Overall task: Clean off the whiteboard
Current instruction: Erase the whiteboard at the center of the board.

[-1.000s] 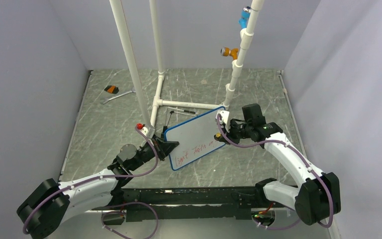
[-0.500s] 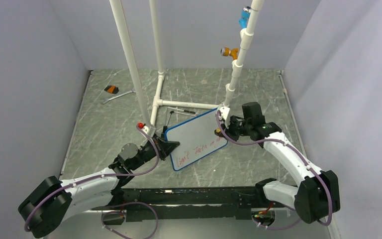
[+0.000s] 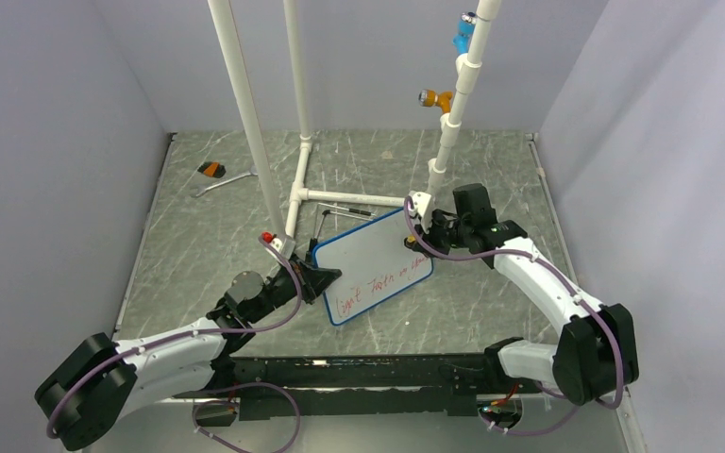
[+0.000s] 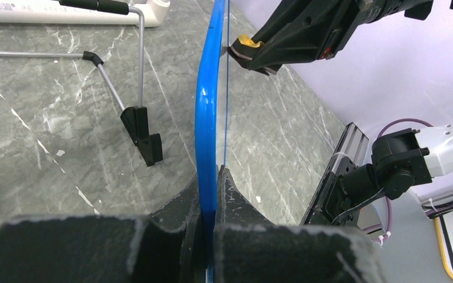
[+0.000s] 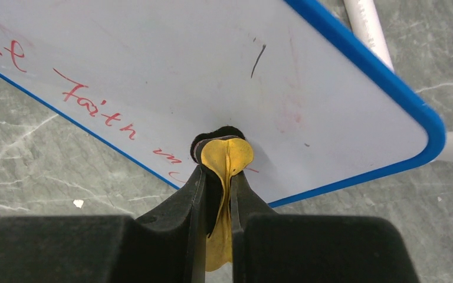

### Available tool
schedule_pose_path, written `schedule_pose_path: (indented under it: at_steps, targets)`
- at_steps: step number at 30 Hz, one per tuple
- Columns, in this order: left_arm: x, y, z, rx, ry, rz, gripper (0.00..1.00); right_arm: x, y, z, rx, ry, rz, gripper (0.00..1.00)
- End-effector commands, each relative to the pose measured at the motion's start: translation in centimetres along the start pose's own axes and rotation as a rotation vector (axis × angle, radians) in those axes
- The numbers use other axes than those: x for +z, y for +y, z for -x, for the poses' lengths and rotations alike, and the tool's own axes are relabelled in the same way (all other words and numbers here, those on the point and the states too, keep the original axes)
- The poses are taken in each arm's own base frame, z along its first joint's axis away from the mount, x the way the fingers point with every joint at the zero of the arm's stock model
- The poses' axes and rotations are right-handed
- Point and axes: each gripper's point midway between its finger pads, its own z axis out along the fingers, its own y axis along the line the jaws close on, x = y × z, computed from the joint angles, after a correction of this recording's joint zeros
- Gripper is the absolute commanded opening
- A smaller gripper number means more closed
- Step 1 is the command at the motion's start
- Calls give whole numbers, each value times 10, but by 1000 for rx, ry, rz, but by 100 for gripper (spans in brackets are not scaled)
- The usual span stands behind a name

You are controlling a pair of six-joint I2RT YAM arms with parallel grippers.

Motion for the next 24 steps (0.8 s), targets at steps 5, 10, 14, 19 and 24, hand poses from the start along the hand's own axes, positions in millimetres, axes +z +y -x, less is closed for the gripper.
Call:
schedule_pose_path:
  at_steps: [5,10,14,19,24]
  targets:
    - [-6,13,-41,-27,166,49,0,-3,0,20,-30,-71,1,0]
    - [-6,14,-40,-32,163,53,0,-1,-3,15,-16,-68,-22,0]
    - [-7,16,-42,-35,164,62,0,-1,-8,12,-14,-58,-52,0]
    - [-7,15,-42,-39,161,59,0,-3,-15,8,-4,-51,-87,0]
    - [-6,15,-44,-38,174,57,0,-11,-35,6,46,-57,-182,0]
